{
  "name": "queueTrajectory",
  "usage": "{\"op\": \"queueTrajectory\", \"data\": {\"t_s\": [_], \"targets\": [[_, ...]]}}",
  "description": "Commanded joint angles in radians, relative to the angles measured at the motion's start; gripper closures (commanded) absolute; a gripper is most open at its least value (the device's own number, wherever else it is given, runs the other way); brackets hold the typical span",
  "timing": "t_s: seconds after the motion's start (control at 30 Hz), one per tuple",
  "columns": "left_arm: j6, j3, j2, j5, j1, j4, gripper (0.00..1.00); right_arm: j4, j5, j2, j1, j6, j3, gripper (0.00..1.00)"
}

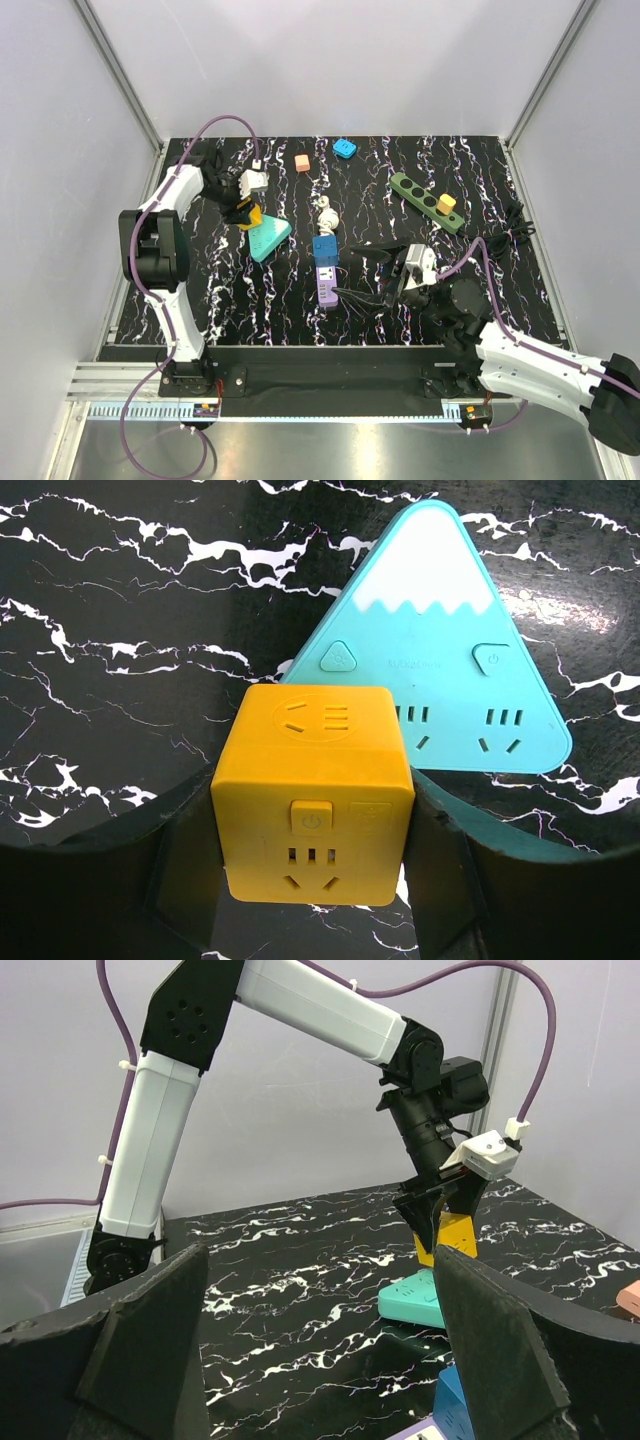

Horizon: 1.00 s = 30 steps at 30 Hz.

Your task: Insert the plug

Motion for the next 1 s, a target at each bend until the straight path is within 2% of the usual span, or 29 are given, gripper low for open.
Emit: {"op": "queueTrajectory", "data": {"t_s": [0.0, 0.3, 0.97], "targets": [[0.038, 0.037, 0.009, 0.042, 0.001, -0.016, 1.00, 0.022, 0.018, 0.009, 0.005, -0.016, 0.033, 0.00], [0.046, 0.140, 0.110, 0.007, -0.012, -0.103, 1.00, 0.022, 0.033, 0.022, 0.004, -0.022, 0.033, 0.00], [-0.034, 0.119, 0.167, -0.134, -0.088, -0.100, 1.00, 0.023, 0.051, 0.007, 0.005, -0.017, 0.026, 0.00]]}}
